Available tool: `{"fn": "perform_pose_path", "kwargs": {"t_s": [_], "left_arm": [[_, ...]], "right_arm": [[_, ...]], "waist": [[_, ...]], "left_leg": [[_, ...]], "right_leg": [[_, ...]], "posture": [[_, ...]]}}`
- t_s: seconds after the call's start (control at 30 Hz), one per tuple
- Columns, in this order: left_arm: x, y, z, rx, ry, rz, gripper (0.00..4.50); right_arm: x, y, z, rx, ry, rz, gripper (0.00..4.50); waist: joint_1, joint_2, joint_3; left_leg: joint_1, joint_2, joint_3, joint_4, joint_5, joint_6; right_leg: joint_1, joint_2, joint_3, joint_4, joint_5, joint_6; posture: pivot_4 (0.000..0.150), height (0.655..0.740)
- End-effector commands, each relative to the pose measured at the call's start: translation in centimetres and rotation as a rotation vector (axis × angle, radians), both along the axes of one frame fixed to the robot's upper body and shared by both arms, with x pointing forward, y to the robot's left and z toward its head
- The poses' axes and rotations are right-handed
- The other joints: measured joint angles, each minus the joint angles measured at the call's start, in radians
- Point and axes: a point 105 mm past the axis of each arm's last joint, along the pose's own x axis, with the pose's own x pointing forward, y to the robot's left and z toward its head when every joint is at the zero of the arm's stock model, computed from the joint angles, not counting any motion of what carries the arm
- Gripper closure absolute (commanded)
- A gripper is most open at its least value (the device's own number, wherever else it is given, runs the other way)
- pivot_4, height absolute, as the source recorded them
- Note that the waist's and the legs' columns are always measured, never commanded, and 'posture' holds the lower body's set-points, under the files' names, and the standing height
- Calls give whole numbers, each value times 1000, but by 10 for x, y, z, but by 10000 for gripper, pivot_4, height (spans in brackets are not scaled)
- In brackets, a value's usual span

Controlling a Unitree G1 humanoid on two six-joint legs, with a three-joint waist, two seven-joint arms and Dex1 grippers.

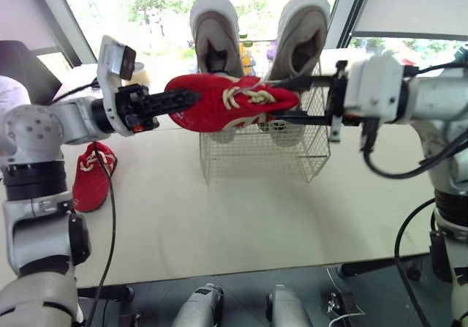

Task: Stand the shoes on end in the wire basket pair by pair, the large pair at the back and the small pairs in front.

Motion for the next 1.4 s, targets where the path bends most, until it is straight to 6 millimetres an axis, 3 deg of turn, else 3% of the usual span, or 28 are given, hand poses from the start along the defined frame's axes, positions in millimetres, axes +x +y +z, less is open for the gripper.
{"fn": "perform_pose_path", "kwargs": {"t_s": [0.03, 0.07, 0.17, 0.23, 0.33, 0.47, 0.63, 0.83, 1.2, 1.3, 1.4], "left_arm": [[-4, 7, 18, -185, -23, 37, 42398], [-3, 7, 19, -216, -18, 49, 42398], [-5, 3, 24, -300, -36, 76, 42398], [-4, -2, 31, -385, -53, 98, 42398], [-3, -11, 36, -446, -59, 114, 42398], [1, -18, 43, -527, -46, 129, 42398], [2, -25, 37, -512, -28, 127, 42398], [3, -28, 30, -500, -14, 138, 42398], [6, -32, 17, -502, 20, 174, 42398], [7, -29, 16, -510, 29, 187, 42398], [6, -29, 14, -495, 27, 196, 42398]], "right_arm": [[-11, -29, 30, 253, 171, -50, 6105], [-11, -35, 33, 298, 209, -58, 324], [-5, -57, 38, 530, 354, -62, 324], [5, -68, 26, 715, 489, -46, 324], [6, -51, 7, 807, 604, 20, 324], [7, -7, -8, 803, 658, 81, 324], [9, 20, 15, 870, 623, 176, 324], [16, 26, 29, 892, 571, 192, 324], [10, 35, 45, 906, 563, 283, 324], [10, 39, 43, 884, 558, 275, 8560], [9, 40, 44, 884, 558, 284, 22835]], "waist": [[4, -1, 0], [3, -1, 0], [2, -2, 0], [2, -5, -2], [-1, -7, -3], [-8, -6, -3], [-4, -6, -3], [-1, -7, -3], [-6, -6, -3], [-6, -6, -3], [-5, -6, -3]], "left_leg": [[0, 0, -1, 0, 0, 0], [0, 0, -2, 0, 0, 0], [0, 0, -2, 0, 0, 0], [0, 0, -2, 0, 0, 0], [0, 0, -2, 0, 0, 0], [0, 0, 0, -1, 1, -1], [0, 0, 0, 0, 1, -1], [0, -1, 0, 1, 0, -1], [0, 0, 0, 0, 0, -1], [0, 0, 0, 0, 0, -1], [0, 0, 0, 0, 0, -1]], "right_leg": [[1, 0, 0, 0, 0, 0], [1, 0, -1, -1, 0, 0], [1, 0, -1, -1, 0, 0], [2, 0, -1, -1, 0, 0], [2, 0, -1, -1, 0, 0], [-1, 0, 1, 1, 0, 0], [-1, 0, 1, 1, 0, 0], [0, 0, 0, 1, 0, 0], [0, 1, 0, 1, 0, 0], [0, 0, 0, 0, 0, 0], [0, 0, 0, 0, 0, 0]], "posture": [[1500, 7400], [1500, 7400], [1500, 7400], [1500, 7400], [1500, 7400], [1500, 7400], [1500, 7400], [1500, 7400], [1500, 7400], [1500, 7400], [1500, 7400]]}}
